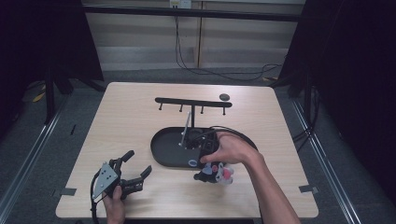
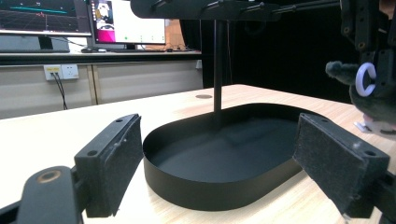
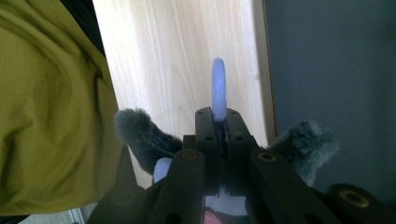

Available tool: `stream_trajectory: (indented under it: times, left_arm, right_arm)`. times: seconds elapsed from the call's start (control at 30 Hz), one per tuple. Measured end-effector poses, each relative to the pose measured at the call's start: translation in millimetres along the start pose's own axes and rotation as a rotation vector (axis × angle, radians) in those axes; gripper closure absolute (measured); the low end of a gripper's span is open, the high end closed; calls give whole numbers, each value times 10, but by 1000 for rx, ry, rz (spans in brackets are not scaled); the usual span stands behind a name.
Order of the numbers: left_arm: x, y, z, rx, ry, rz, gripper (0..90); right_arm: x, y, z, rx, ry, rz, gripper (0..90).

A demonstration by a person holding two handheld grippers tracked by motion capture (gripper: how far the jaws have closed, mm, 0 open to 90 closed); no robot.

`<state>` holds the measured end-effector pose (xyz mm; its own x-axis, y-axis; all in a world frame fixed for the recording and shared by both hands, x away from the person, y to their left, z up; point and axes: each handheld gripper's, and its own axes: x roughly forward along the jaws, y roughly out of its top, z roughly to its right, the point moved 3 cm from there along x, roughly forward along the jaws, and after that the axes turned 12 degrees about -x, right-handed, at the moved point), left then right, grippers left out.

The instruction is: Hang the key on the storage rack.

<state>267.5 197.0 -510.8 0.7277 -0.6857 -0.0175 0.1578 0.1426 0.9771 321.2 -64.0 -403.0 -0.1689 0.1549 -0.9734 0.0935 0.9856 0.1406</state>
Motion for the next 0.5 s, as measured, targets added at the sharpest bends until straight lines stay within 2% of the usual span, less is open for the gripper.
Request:
stream_trajectory:
  times: [0.17,0.33,0.5]
  left_arm:
    - [0,0,0,0,-1,0,155]
    - [0,0,0,0,0,0,155]
    - [-1,0,-1,1,0,-1,155]
  right_arm:
    - [-107,1,-3,-13,-15,-1,871]
    - [-211,4,-13,-7,1,6,871]
    - [-330,-1,3,-5,-7,-1,871]
